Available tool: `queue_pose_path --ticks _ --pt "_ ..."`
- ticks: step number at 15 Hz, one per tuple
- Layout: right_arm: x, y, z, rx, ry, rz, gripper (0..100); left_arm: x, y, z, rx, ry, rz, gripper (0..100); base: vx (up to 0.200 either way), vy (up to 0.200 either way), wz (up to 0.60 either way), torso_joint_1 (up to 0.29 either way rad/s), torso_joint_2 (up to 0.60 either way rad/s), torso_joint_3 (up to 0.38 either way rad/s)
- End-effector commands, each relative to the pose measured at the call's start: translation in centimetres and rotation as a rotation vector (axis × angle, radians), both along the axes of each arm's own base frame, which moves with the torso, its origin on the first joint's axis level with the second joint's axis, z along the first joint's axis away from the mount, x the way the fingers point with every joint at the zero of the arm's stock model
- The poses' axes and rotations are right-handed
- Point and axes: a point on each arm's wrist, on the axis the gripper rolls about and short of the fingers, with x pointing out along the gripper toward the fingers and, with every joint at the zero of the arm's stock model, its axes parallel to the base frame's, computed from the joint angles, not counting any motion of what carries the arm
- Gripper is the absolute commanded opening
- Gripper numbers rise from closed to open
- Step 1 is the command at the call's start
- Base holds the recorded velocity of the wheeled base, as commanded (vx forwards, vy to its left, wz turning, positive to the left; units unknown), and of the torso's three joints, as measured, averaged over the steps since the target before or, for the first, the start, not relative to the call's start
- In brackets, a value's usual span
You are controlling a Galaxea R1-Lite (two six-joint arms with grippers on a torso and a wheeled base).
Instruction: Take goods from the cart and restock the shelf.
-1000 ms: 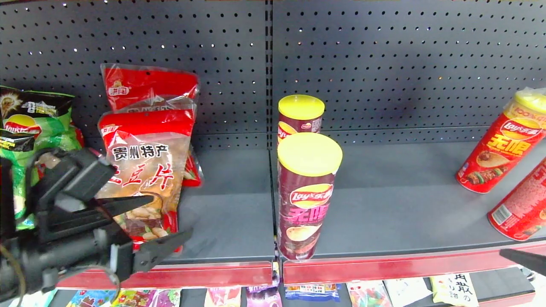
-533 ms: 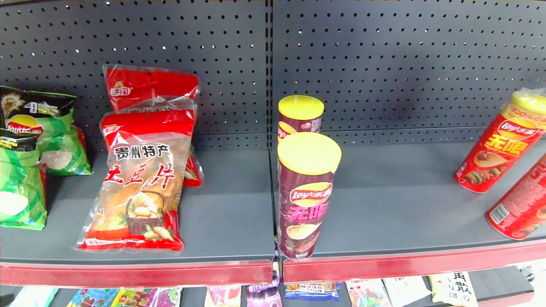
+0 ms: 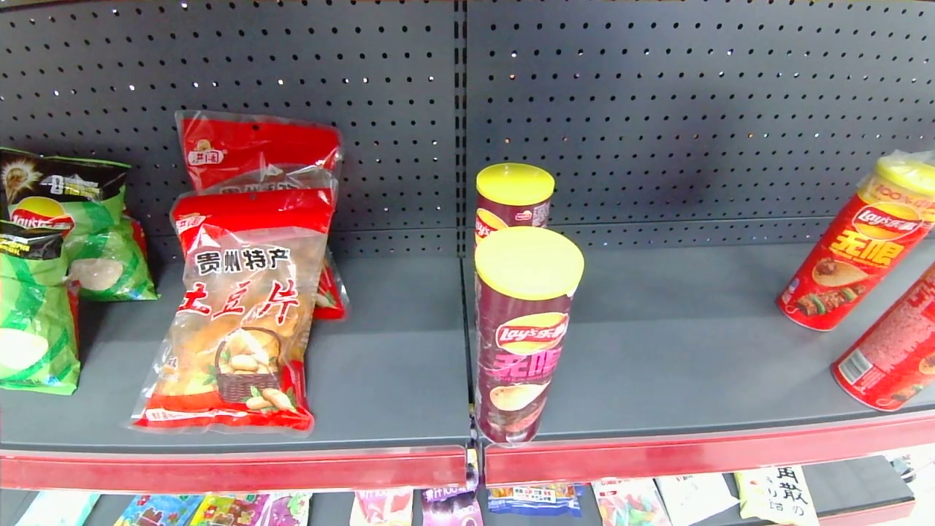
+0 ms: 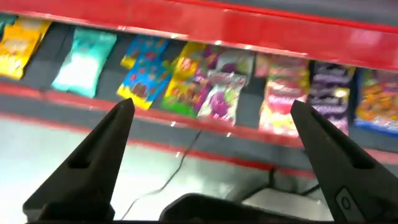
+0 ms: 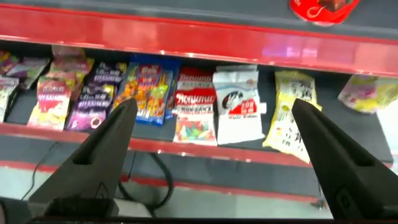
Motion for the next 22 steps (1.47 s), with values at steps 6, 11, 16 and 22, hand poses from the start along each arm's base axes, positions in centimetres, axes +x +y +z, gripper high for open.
queue_pose_path --ticks 6,11,16,22 --pt "0.4 0.0 -1.6 0.011 -0.25 -0.015 100 0.1 -0.3 -2.9 0.052 -0.393 -0.192 100 0.0 0.0 0.0 0.0 0.0 0.0" --pt "0.4 -0.3 -1.7 0.05 -0.249 -0.157 100 -0.1 -0.5 -3.6 0.058 -0.398 -0.166 100 0.0 0.0 0.0 0.0 0.0 0.0" --pt "0.6 -0.2 -2.3 0.076 -0.222 -0.083 100 -0.3 -0.4 -3.6 0.067 -0.428 -0.17 100 0.0 0.0 0.0 0.0 0.0 0.0" --pt "0.6 -0.2 -2.3 0.077 -0.222 -0.085 100 -0.3 -0.4 -3.6 0.074 -0.429 -0.175 100 0.0 0.0 0.0 0.0 0.0 0.0"
